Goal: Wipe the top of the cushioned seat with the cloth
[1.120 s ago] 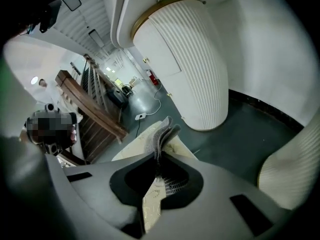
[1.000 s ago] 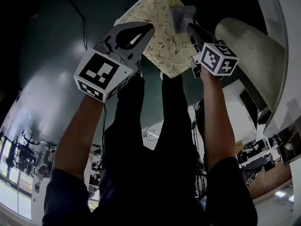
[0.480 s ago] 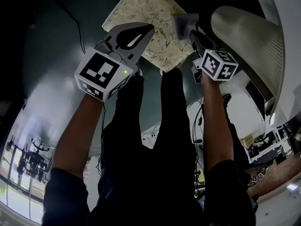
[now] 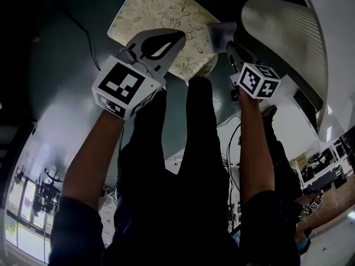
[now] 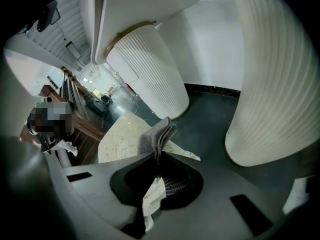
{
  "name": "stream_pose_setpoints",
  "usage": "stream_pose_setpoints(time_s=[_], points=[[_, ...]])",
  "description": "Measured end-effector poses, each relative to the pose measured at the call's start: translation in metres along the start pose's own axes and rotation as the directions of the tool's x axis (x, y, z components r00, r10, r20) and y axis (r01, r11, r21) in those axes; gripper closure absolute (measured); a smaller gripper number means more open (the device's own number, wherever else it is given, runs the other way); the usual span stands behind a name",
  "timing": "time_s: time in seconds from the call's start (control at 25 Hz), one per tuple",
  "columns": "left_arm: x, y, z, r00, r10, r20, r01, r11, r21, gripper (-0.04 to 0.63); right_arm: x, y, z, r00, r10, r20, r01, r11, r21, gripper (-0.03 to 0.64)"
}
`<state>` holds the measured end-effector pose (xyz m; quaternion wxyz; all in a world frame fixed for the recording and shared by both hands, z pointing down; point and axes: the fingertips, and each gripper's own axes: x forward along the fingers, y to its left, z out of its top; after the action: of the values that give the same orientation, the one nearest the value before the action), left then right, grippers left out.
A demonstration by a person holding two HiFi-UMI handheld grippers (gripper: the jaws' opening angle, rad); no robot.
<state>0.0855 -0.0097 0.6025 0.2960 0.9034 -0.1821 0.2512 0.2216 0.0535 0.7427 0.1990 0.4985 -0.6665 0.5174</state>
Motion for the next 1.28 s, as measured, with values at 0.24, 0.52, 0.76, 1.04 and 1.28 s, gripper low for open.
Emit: stream_pose_setpoints(time_s=[0.24, 0.52, 0.76, 1.04, 1.28], points=[[0.016, -0.016, 0.0, 1.0, -0.021, -0.006, 0.021, 1.0, 0.014, 0.588, -0.016, -0.023, -0.018, 1.0, -0.028, -0.006, 0.028, 0.999, 0.027, 0.583], [0.002, -0.041, 0.03, 0.999, -0.008, 0.031, 0.007, 1.0, 0.02, 0.588, -0.065, -0.021, 0.002, 0.999, -0.042, 0.025, 0.042, 0.999, 0.023, 0.583], [-0.037, -0.029, 0.042, 0.996, 0.039, 0.077, -0.039, 0.999, -0.009, 0.588, -0.067, 0.05, 0.057, 0.995, 0.065, 0.073, -0.06, 0.996, -0.073, 0.583], [-0.088, 0.02, 0.019, 0.988, 0.125, 0.095, -0.117, 0.99, -0.084, 0.588, 0.008, 0.149, 0.097, 0.976, 0.214, 0.032, -0.204, 0.961, -0.187, 0.583], [-0.145, 0.062, -0.003, 0.977, 0.179, 0.12, -0.164, 0.979, -0.125, 0.588, 0.078, 0.23, 0.094, 0.959, 0.283, -0.032, -0.283, 0.937, -0.203, 0.583]])
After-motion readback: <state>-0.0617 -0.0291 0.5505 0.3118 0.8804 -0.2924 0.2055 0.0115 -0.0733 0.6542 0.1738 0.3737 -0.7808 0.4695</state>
